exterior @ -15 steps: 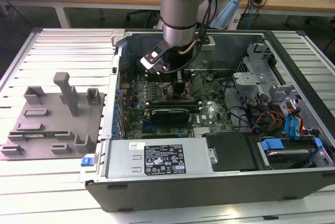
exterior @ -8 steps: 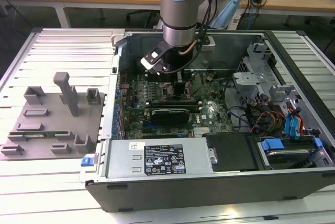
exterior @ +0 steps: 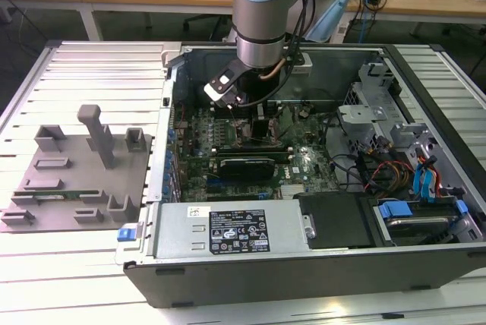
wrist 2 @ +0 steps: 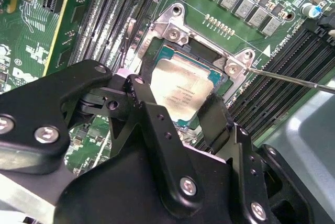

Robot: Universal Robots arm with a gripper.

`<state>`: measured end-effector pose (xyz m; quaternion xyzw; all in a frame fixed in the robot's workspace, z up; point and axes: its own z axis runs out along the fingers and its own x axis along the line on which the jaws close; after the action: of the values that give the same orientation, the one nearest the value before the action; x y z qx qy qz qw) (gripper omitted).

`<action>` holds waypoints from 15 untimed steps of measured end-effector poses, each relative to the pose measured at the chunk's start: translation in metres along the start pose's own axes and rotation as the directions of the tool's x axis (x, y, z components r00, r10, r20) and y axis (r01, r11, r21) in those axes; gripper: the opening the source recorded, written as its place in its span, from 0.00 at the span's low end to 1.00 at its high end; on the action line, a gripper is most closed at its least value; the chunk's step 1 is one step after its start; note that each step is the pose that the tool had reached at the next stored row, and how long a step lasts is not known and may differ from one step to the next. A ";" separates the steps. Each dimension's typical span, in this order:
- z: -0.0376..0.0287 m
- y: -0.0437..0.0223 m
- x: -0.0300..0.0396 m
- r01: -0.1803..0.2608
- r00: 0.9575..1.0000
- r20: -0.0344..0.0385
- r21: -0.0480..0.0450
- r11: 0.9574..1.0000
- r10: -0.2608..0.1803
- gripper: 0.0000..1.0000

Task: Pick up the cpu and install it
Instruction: 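Place the cpu into insertion slot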

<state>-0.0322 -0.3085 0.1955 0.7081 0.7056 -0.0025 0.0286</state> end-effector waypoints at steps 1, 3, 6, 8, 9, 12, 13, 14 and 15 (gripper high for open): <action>0.0000 0.0000 0.0000 -0.002 1.000 0.000 0.000 1.000 0.002 0.62; -0.0003 0.0001 0.0001 -0.003 1.000 0.000 0.000 1.000 0.003 0.62; -0.0007 0.0000 0.0000 -0.003 1.000 0.000 0.000 1.000 0.003 0.62; -0.0030 0.0001 -0.0001 -0.003 1.000 0.000 0.000 1.000 0.003 0.62; -0.0030 0.0001 0.0000 -0.003 1.000 0.000 0.000 1.000 0.003 0.62; -0.0031 0.0001 -0.0001 -0.003 1.000 0.000 0.000 1.000 0.003 0.62; -0.0031 0.0001 -0.0001 -0.003 1.000 0.000 0.000 1.000 0.003 0.62; -0.0032 0.0001 -0.0001 -0.003 1.000 0.000 0.000 1.000 0.003 0.62; -0.0032 0.0001 -0.0001 -0.003 1.000 0.000 0.000 1.000 0.003 0.60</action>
<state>-0.0322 -0.3085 0.1987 0.7092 0.7045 -0.0025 0.0285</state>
